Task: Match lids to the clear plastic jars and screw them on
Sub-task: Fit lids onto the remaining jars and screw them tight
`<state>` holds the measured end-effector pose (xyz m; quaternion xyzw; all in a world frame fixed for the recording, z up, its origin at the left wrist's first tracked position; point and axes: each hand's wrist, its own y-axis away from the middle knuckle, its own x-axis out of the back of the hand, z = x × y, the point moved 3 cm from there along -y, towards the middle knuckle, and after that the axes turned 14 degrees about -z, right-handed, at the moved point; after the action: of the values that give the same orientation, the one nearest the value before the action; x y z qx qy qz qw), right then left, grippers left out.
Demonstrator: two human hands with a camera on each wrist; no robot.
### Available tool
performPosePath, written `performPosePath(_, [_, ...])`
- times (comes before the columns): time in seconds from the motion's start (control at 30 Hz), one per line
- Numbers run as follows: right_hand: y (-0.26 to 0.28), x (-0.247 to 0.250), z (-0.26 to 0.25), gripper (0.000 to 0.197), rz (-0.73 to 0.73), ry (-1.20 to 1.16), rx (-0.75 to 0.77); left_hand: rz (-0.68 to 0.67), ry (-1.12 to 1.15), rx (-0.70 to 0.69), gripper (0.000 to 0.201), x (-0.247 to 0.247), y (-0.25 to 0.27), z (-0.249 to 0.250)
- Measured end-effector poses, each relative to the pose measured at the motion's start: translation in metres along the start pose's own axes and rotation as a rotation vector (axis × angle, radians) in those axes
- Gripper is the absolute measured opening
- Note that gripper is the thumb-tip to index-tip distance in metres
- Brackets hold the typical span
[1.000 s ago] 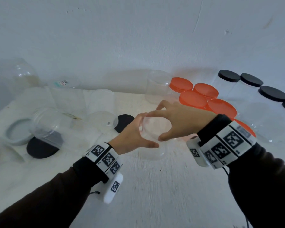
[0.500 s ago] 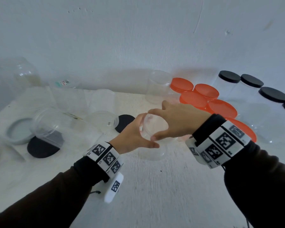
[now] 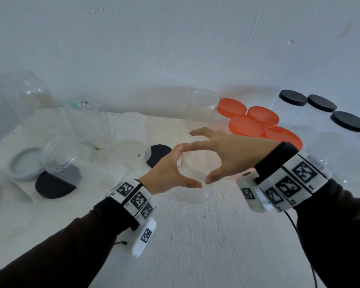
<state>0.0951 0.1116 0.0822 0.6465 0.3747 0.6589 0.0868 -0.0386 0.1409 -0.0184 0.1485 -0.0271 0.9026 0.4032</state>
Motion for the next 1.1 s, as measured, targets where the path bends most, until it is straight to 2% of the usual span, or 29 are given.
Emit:
performPosePath(0.07, [0.0, 0.0, 0.0, 0.078, -0.015, -0.025, 0.033, 0.0, -0.009, 0.004, 0.093, 0.0, 0.0, 0.0])
performPosePath(0.27, [-0.002, 0.0, 0.003, 0.074, 0.087, -0.004, 0.026, -0.005, -0.011, 0.0, 0.093, 0.001, -0.001, -0.001])
performPosePath(0.43, [0.001, -0.003, 0.003, 0.072, 0.149, 0.078, 0.005, -0.026, -0.037, 0.0, 0.109, 0.002, -0.001, -0.001])
performPosePath(0.6, [0.004, -0.013, 0.006, 0.07, 0.18, 0.086, -0.025, -0.024, -0.037, 0.003, 0.104, 0.001, 0.001, 0.0])
performPosePath(0.7, [0.008, -0.025, 0.01, 0.066, 0.225, 0.047, -0.014, -0.11, -0.019, 0.012, 0.101, 0.003, 0.004, 0.004])
performPosePath(0.77, [0.01, -0.035, 0.012, 0.064, 0.268, -0.03, 0.002, -0.103, -0.058, 0.018, 0.095, 0.011, 0.012, 0.011])
performPosePath(0.87, [0.005, -0.046, 0.018, 0.058, 0.415, -0.095, 0.024, 0.104, -0.174, -0.04, 0.072, 0.035, 0.034, 0.025])
performPosePath(1.03, [-0.018, -0.047, 0.035, 0.04, 0.751, -0.19, 0.039, 0.558, -0.556, -0.237, 0.043, 0.078, 0.077, 0.033])
performPosePath(1.1, [-0.032, -0.044, 0.043, 0.038, 0.806, -0.177, 0.004, 0.688, -0.694, -0.213, 0.036, 0.094, 0.088, 0.027])
